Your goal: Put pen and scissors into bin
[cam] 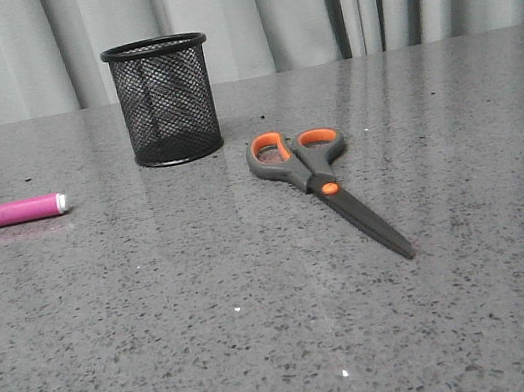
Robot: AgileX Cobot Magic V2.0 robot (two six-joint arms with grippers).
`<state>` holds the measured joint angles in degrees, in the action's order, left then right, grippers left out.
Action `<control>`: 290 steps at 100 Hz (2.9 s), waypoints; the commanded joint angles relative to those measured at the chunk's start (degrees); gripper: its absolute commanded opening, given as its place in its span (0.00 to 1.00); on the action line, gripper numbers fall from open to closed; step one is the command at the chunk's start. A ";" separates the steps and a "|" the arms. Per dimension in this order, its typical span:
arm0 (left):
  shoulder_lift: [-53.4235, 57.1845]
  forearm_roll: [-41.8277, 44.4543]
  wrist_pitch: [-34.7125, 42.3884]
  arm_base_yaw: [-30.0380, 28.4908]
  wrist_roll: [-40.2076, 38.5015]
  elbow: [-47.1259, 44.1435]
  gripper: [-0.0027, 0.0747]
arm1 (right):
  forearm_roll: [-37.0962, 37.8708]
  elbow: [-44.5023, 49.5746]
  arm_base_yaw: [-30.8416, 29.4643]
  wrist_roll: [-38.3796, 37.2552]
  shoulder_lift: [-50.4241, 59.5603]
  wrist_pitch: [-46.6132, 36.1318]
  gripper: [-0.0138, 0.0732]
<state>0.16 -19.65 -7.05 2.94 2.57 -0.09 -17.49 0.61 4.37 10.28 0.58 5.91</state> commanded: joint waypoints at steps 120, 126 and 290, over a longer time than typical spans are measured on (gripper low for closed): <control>-35.55 -0.85 -22.41 -0.03 9.78 34.28 0.01 | -10.27 -40.42 -0.34 6.63 -45.63 21.50 0.10; -37.43 -2.63 -22.32 -0.03 12.07 35.15 0.04 | -10.27 -41.30 -0.34 6.64 -46.49 22.19 0.17; -92.03 -14.50 -48.29 2.20 96.18 68.04 0.52 | -10.38 -41.75 -0.34 10.71 -47.97 24.63 0.66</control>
<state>-93.00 -32.49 -55.19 4.15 96.91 66.10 -27.38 -38.96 4.37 20.28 -47.38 33.23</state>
